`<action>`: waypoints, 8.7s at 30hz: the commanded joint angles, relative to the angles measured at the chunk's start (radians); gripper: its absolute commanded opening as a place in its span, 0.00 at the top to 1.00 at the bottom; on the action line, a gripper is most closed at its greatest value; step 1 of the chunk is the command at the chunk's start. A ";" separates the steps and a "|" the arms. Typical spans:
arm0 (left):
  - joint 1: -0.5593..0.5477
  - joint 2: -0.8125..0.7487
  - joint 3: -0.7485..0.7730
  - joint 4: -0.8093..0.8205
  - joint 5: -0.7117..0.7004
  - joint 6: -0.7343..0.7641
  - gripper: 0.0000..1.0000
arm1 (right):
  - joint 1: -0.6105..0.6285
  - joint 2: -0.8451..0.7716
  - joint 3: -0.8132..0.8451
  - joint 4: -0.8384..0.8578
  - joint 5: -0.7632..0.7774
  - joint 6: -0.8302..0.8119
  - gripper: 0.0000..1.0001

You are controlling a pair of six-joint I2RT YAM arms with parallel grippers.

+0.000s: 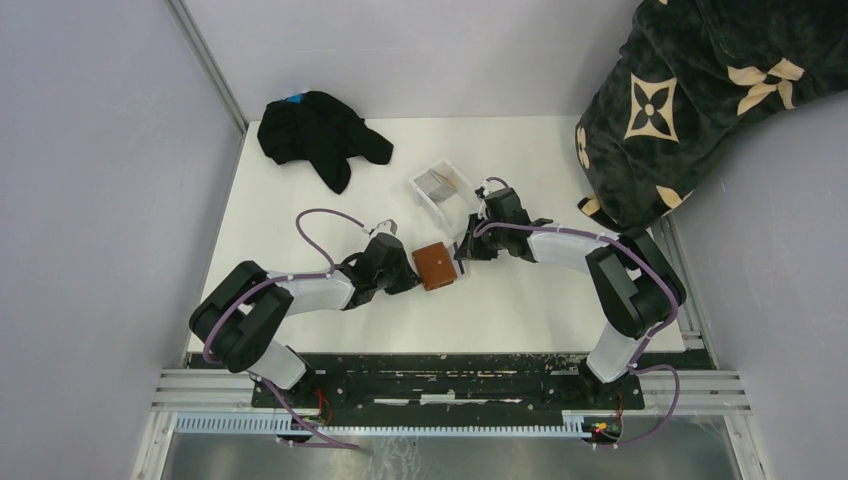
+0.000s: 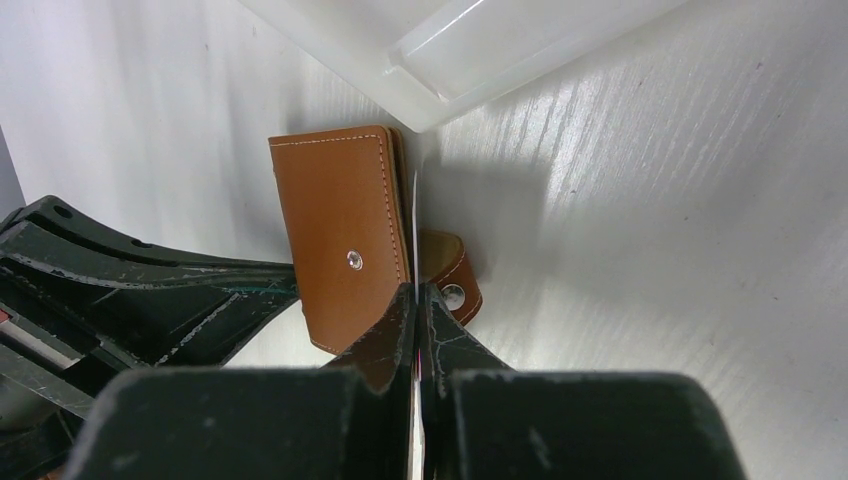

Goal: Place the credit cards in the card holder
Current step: Open the card holder at the center of the board, then insert the credit card into the card holder.

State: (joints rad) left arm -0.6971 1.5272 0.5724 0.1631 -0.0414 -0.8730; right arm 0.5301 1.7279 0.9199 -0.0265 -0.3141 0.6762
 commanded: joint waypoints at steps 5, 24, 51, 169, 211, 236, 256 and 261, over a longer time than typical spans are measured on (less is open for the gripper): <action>-0.002 0.045 -0.012 -0.097 -0.008 0.067 0.97 | 0.003 -0.037 0.051 0.002 -0.007 -0.009 0.99; -0.002 0.049 -0.009 -0.105 -0.005 0.078 0.97 | 0.003 -0.044 0.073 -0.020 0.003 -0.021 0.99; -0.002 0.047 -0.041 -0.083 -0.005 0.059 0.97 | 0.006 -0.076 0.069 0.040 -0.053 0.063 0.99; -0.031 -0.162 -0.035 -0.383 -0.282 0.045 0.95 | 0.251 0.218 0.468 -0.261 0.159 -0.174 0.99; -0.032 -0.103 -0.031 -0.394 -0.301 0.062 0.95 | 0.165 0.293 0.353 -0.107 -0.091 -0.082 0.99; -0.031 -0.069 -0.023 -0.382 -0.295 0.064 0.97 | 0.178 0.353 0.395 -0.236 0.013 -0.123 0.73; -0.031 -0.058 -0.016 -0.387 -0.294 0.063 0.97 | 0.223 0.303 0.452 -0.380 0.206 -0.145 0.60; -0.031 -0.055 -0.017 -0.386 -0.291 0.059 0.97 | 0.225 0.284 0.451 -0.399 0.246 -0.156 0.60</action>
State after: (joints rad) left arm -0.7288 1.4132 0.5922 -0.1383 -0.3214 -0.8589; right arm 0.7513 2.0384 1.3777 -0.3206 -0.1616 0.5545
